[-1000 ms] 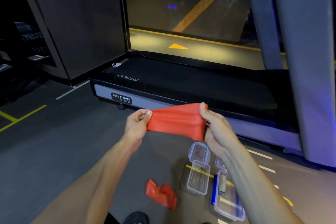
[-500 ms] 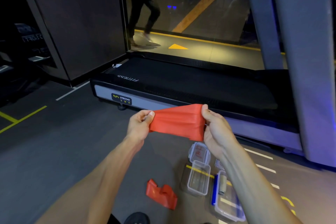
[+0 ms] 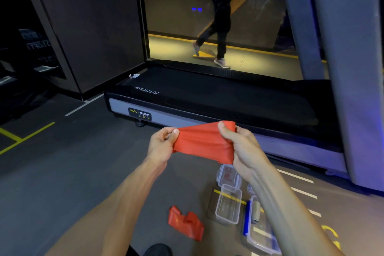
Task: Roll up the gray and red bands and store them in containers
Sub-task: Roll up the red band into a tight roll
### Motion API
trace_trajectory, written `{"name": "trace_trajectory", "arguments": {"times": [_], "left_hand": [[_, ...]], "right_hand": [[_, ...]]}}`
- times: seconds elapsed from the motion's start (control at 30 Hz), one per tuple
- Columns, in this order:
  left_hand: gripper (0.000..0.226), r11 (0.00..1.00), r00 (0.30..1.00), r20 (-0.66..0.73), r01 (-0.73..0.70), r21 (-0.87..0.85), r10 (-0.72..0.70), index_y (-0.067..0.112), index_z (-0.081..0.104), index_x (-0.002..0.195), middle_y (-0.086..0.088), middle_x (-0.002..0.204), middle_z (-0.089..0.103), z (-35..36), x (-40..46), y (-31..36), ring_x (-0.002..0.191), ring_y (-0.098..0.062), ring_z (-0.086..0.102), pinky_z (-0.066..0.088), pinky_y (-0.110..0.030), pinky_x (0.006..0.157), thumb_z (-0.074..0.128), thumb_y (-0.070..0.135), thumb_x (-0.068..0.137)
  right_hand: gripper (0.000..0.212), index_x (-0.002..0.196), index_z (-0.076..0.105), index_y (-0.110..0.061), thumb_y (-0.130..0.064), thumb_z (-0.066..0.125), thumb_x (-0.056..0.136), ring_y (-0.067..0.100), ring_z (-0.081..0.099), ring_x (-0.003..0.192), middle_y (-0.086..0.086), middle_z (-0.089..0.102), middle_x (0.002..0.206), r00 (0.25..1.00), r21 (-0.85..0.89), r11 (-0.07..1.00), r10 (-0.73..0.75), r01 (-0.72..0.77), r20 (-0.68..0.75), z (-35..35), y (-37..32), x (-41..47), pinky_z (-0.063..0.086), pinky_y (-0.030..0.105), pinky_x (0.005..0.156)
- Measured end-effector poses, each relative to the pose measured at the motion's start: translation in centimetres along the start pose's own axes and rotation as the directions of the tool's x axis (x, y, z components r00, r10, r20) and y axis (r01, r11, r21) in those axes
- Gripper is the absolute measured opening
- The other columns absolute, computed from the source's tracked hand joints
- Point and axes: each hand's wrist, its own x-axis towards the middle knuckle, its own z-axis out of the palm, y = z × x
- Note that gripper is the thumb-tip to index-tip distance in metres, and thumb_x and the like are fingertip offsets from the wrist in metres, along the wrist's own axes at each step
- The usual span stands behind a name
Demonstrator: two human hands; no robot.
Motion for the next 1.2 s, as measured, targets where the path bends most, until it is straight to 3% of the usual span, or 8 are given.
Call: {"name": "trace_trajectory", "arguments": {"times": [0.13,0.23,0.43,0.6,0.83,0.93,1.07,1.2], "left_hand": [[0.014,1.000,1.000,-0.006,-0.008,-0.003,0.008,0.012,0.069,0.092,-0.010,0.082,0.064,-0.2,0.0,0.2,0.068,-0.013,0.056,0.050,-0.019,0.053,0.060,0.015,0.102],[0.013,1.000,1.000,0.002,-0.004,-0.007,0.004,0.012,0.069,0.093,-0.011,0.083,0.064,-0.3,0.0,0.1,0.073,-0.017,0.057,0.052,-0.021,0.056,0.060,0.015,0.102],[0.014,1.000,1.000,0.009,-0.005,-0.014,0.005,0.012,0.070,0.092,-0.006,0.077,0.066,0.1,-0.2,0.3,0.066,-0.013,0.058,0.052,-0.021,0.055,0.060,0.015,0.102],[0.015,1.000,1.000,0.019,-0.005,-0.027,0.006,0.011,0.069,0.091,-0.001,0.071,0.066,0.4,-0.3,0.4,0.059,-0.009,0.057,0.051,-0.021,0.055,0.059,0.014,0.102],[0.016,1.000,0.999,0.030,-0.014,-0.012,0.014,0.011,0.068,0.089,-0.002,0.069,0.061,0.5,-0.6,0.4,0.058,-0.008,0.052,0.048,-0.019,0.052,0.059,0.013,0.102],[0.016,1.000,0.999,0.043,-0.017,-0.026,0.018,0.011,0.068,0.088,-0.003,0.070,0.061,0.4,-0.6,0.5,0.059,-0.010,0.051,0.049,-0.020,0.053,0.059,0.013,0.102],[0.014,0.999,0.997,0.081,-0.014,-0.031,0.016,0.011,0.069,0.091,-0.007,0.075,0.065,0.6,-0.8,0.5,0.063,-0.014,0.056,0.052,-0.026,0.060,0.060,0.014,0.101],[0.014,0.999,0.997,0.070,-0.007,-0.040,0.009,0.011,0.069,0.091,-0.006,0.075,0.067,0.5,-0.8,0.6,0.066,-0.015,0.057,0.052,-0.028,0.062,0.060,0.014,0.101]], "right_hand": [[0.056,0.123,0.064,0.008,-0.029,0.074,0.083,0.032,0.070,0.100,0.026,0.071,0.118,1.000,0.009,1.000,-0.004,0.004,0.023,-0.1,0.0,-0.2,0.057,0.054,0.091],[0.041,0.119,0.067,0.006,-0.023,0.070,0.091,0.029,0.072,0.097,0.024,0.072,0.116,1.000,0.030,0.999,-0.012,0.012,0.020,-0.1,0.1,-0.2,0.058,0.050,0.088],[0.031,0.114,0.071,0.002,-0.021,0.067,0.095,0.027,0.068,0.095,0.020,0.074,0.112,0.999,0.038,0.999,-0.034,0.035,-0.031,0.0,0.2,-0.3,0.051,0.060,0.098],[0.032,0.118,0.070,0.000,-0.024,0.060,0.101,0.038,0.067,0.116,0.022,0.072,0.118,0.999,-0.013,0.999,-0.039,0.039,0.002,0.0,0.2,-0.2,0.049,0.063,0.103],[0.041,0.124,0.061,0.008,-0.027,0.055,0.104,0.035,0.067,0.115,0.024,0.071,0.120,0.999,-0.022,1.000,-0.013,0.014,0.051,0.3,0.5,0.3,0.049,0.057,0.106],[0.037,0.116,0.065,0.000,-0.032,0.066,0.097,0.025,0.071,0.097,0.013,0.074,0.104,0.998,-0.087,0.996,-0.032,0.037,0.061,0.5,0.5,0.1,0.055,0.049,0.096],[0.062,0.118,0.063,-0.004,-0.031,0.089,0.069,0.029,0.074,0.097,0.019,0.074,0.112,0.996,-0.157,0.983,-0.091,0.091,0.005,0.5,1.2,0.2,0.061,0.047,0.086],[0.039,0.112,0.067,-0.007,-0.018,0.086,0.080,0.028,0.075,0.093,0.015,0.076,0.105,0.993,-0.136,0.984,-0.116,0.112,-0.022,0.6,1.2,0.4,0.061,0.046,0.082]]}}
